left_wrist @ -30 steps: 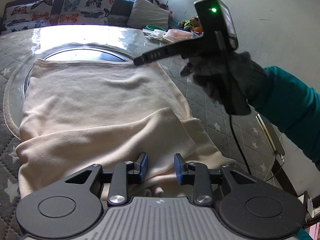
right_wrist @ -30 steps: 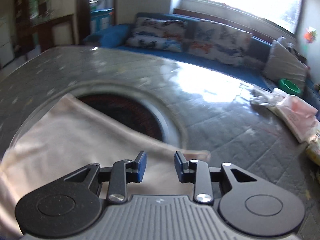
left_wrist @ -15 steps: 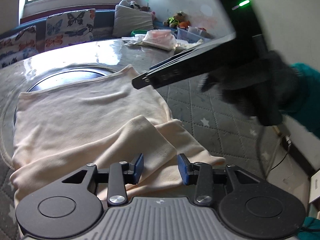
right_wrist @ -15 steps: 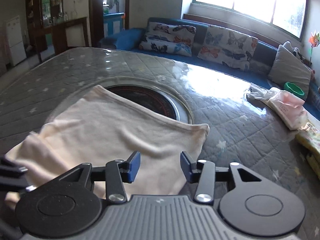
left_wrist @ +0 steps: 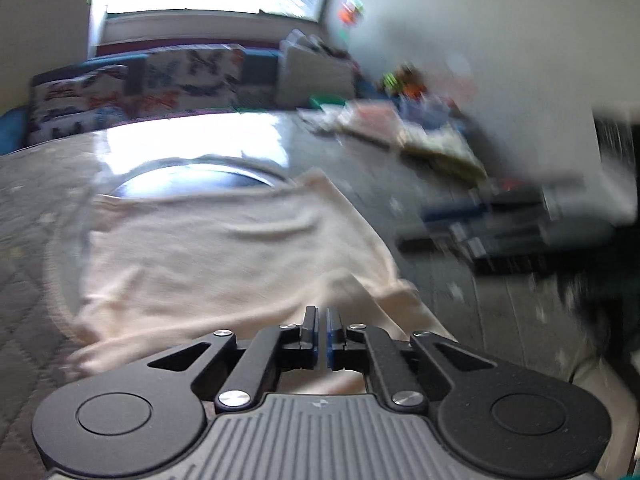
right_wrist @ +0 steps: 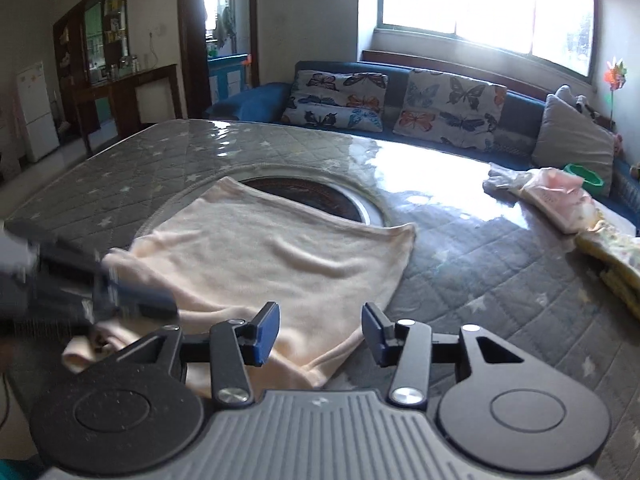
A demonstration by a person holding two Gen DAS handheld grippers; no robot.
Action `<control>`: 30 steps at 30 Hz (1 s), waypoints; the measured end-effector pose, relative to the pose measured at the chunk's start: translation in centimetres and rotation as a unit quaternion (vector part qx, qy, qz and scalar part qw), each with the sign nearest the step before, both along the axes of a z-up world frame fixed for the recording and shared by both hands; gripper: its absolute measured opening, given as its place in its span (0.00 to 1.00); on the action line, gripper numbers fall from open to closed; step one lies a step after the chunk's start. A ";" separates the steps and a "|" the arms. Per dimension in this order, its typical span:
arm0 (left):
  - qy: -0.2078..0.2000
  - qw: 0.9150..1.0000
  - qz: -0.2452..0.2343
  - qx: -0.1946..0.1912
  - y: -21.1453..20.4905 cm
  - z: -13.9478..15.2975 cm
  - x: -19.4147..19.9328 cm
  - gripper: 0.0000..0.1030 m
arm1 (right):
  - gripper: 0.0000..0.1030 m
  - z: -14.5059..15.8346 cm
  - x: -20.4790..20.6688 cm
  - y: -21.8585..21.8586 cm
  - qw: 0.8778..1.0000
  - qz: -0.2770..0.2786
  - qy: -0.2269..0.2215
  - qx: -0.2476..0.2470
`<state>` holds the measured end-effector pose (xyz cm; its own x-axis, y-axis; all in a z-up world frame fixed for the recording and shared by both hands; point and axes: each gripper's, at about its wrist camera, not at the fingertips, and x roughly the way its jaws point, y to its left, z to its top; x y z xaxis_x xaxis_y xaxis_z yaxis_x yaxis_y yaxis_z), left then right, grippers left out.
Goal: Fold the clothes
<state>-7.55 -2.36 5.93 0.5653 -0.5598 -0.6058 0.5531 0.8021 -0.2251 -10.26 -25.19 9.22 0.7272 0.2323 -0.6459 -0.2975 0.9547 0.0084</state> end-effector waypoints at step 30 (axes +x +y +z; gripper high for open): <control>-0.092 0.992 -0.063 0.062 -3.2 -1.8 -4.5 0.73 | 0.09 2.5 1.0 2.3 0.987 0.055 0.080 0.129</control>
<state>-12.07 -5.59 4.12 0.6029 -0.5607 -0.5676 0.6735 0.7391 -0.0147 -9.24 -22.93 11.68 0.5818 0.4759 -0.6596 -0.3745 0.8766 0.3022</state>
